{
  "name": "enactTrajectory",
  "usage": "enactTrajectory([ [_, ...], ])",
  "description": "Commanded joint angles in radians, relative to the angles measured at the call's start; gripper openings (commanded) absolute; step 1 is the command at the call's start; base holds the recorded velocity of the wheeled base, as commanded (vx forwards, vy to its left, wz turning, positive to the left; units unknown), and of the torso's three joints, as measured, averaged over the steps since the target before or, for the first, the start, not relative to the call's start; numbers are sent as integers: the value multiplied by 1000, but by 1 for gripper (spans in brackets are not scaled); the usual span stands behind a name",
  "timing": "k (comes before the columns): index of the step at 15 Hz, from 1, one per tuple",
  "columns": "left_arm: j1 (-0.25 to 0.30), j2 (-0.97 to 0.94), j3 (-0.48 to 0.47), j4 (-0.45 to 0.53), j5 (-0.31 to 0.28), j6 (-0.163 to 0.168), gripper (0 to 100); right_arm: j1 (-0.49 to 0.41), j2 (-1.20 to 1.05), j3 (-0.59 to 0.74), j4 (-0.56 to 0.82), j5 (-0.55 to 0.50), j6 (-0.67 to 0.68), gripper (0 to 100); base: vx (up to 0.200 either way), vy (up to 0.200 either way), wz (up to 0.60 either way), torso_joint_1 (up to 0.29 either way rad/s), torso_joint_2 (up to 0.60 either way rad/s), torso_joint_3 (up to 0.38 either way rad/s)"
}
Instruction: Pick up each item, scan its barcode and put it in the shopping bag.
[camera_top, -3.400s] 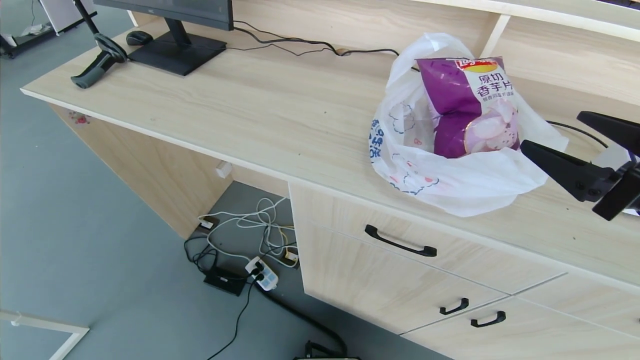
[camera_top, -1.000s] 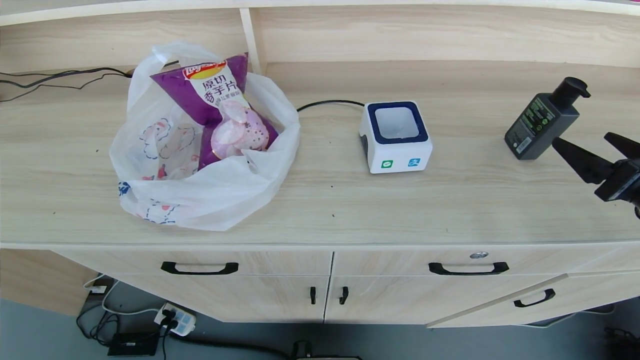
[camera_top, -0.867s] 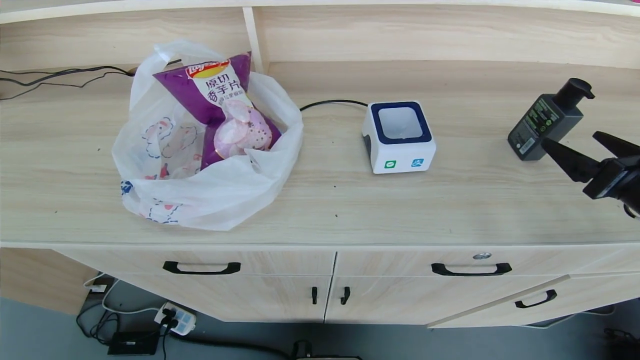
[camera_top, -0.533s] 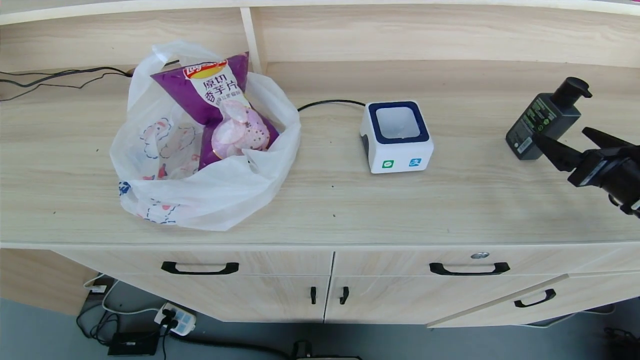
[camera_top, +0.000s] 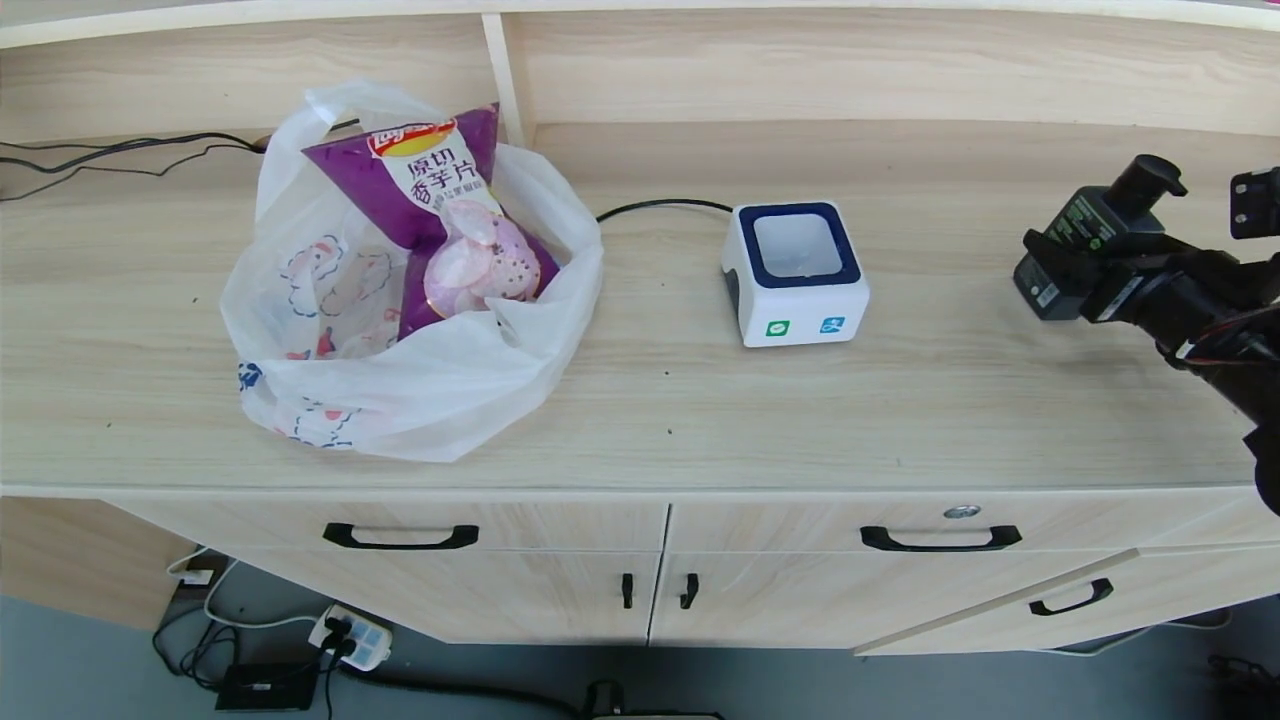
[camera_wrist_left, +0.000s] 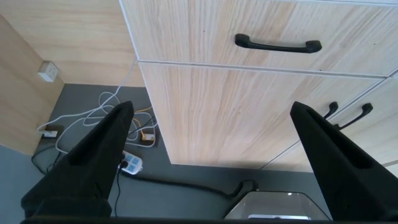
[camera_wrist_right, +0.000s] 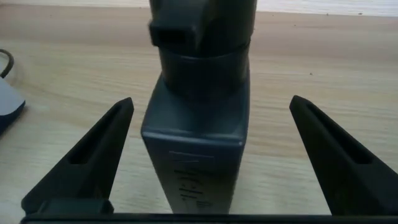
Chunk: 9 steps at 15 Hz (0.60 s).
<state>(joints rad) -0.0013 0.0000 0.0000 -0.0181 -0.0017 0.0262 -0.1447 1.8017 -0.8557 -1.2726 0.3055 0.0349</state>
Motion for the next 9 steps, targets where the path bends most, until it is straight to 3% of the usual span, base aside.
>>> enactTrajectory([
  [1, 0, 2, 0, 0, 0, 0, 100, -1, 44, -23, -2, 1, 0, 100, 0, 0, 0, 0, 0, 0],
  [2, 0, 2, 0, 0, 0, 0, 100, -3, 59, -45, -16, 1, 8, 100, 0, 0, 0, 0, 0, 0],
  [3, 0, 2, 0, 0, 0, 0, 100, -3, 62, -49, -27, 1, 16, 0, 0, 0, 0, 0, 0, 0],
  [9, 0, 2, 0, 0, 0, 0, 100, 7, 64, -17, -149, 7, 42, 0, 0, 0, 0, 0, 0, 0],
])
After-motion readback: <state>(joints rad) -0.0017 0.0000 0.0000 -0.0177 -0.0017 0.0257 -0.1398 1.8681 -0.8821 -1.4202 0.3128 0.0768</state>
